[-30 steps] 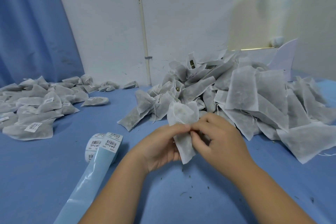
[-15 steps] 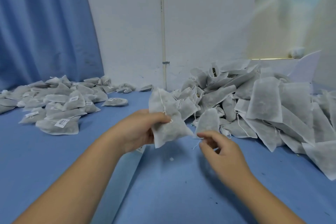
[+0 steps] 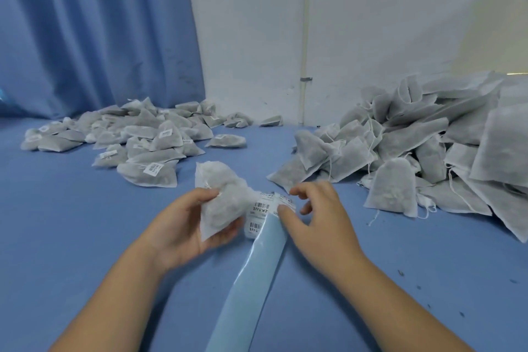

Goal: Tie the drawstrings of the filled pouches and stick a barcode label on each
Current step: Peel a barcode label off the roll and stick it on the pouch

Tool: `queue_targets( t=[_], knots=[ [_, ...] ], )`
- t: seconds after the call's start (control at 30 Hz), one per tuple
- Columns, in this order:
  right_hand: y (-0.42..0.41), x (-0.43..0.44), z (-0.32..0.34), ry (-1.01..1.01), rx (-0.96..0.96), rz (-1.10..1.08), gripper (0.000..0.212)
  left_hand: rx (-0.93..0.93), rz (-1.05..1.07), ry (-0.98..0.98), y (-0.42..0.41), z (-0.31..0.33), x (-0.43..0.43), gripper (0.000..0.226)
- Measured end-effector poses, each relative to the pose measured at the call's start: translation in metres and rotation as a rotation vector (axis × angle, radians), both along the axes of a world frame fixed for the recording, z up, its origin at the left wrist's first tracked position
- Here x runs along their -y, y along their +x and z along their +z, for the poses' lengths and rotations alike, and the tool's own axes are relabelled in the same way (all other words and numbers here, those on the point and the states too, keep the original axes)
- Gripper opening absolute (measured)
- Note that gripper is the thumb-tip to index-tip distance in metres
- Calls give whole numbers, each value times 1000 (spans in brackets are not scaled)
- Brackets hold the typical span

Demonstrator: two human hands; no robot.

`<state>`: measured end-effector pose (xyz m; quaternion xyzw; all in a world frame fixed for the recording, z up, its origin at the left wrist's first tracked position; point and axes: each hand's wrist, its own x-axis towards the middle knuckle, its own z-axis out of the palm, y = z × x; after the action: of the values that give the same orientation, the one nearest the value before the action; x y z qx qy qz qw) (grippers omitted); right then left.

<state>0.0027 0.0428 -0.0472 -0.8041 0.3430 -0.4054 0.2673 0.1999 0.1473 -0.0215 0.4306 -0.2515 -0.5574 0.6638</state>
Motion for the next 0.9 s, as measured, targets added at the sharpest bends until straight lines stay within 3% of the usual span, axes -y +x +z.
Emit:
queue_targets(
  t=[0.23, 0.6, 0.9],
  knots=[
    [-2, -7, -4, -105, -88, 92, 40, -8, -78, -128, -8, -3, 1, 37],
    [1, -24, -3, -180, -99, 81, 26, 1, 15, -157, -35, 1, 2, 38],
    [1, -31, 6, -316, -152, -88, 11, -12, 12, -149, -41, 1, 1, 39]
  ],
)
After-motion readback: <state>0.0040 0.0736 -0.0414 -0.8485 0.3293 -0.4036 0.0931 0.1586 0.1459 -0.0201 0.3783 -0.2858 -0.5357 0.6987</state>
